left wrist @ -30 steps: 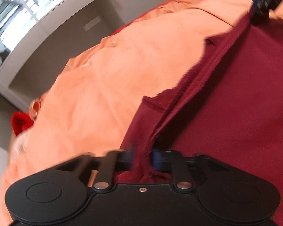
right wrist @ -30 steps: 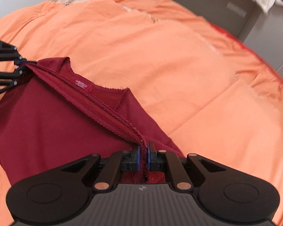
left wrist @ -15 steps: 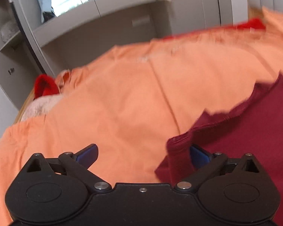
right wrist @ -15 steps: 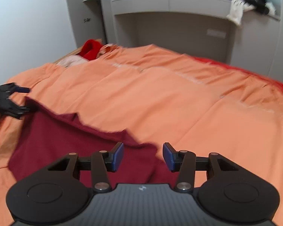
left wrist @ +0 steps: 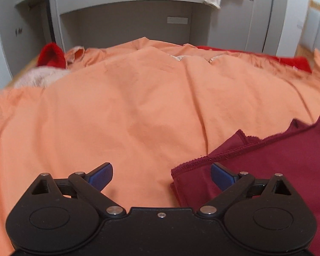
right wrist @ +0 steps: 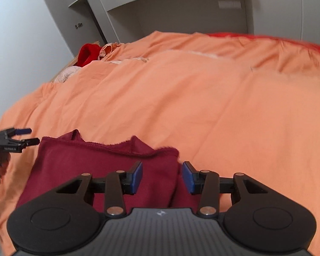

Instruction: Fold small clothes

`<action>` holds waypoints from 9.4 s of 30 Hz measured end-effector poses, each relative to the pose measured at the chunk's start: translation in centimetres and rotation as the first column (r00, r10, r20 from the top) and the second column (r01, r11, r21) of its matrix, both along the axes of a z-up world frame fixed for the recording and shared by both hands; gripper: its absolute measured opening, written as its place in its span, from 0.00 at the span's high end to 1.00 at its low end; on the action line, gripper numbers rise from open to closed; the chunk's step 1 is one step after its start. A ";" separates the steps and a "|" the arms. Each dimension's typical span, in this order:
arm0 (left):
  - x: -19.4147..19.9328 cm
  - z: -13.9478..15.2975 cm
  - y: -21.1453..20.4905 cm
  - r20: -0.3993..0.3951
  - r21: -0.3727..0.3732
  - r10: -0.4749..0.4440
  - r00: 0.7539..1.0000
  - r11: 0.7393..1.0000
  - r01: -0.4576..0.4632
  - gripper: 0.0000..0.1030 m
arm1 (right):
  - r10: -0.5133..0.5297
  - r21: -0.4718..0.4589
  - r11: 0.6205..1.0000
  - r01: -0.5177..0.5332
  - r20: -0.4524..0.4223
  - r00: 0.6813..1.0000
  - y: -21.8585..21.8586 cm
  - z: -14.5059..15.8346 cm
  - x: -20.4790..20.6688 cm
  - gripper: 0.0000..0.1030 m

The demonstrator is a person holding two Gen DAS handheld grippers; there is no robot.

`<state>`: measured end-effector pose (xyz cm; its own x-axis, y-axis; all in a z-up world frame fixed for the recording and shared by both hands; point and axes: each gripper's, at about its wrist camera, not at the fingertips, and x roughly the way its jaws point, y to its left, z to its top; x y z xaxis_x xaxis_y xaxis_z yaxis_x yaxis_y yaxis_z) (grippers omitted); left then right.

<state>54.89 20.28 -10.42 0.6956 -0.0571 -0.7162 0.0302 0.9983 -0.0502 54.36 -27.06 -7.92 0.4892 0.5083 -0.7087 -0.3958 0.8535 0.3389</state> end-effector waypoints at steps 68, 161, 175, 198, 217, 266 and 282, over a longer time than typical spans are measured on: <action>-20.3 0.3 -10.0 0.203 0.046 0.137 0.969 0.988 -0.149 0.01 | 0.066 0.433 0.899 -0.071 0.027 0.997 -6.0 -6.4 -17.9 0.92; -11.2 -7.7 3.6 -0.134 -0.760 0.001 0.991 0.641 -0.104 0.01 | -0.237 0.117 0.971 0.207 0.377 0.896 4.3 2.0 -34.5 0.00; -5.0 -11.4 0.5 -0.085 -0.850 -0.075 0.994 0.526 -0.033 0.57 | -0.193 0.040 0.980 0.196 0.454 0.870 5.2 2.3 -34.4 0.00; -6.1 -0.9 -2.8 -0.073 -0.711 -0.094 0.993 0.703 0.014 0.83 | -0.024 -0.157 0.987 0.022 -0.010 1.000 18.9 -3.8 -1.2 1.00; -5.4 4.0 -7.8 -0.065 -0.634 -0.118 0.991 0.772 0.050 0.84 | 0.034 -0.048 0.999 -0.026 0.169 0.985 11.0 0.2 -16.7 0.98; -23.9 4.6 -15.6 0.082 -0.353 0.000 0.997 0.935 0.029 0.02 | -0.012 0.221 0.975 -0.030 0.186 0.982 -4.8 0.7 -22.6 0.92; -21.3 0.4 -19.3 0.080 -0.289 -0.121 0.989 0.947 0.139 0.03 | -0.155 0.415 0.904 0.100 0.102 0.983 -13.0 -1.5 -20.7 0.20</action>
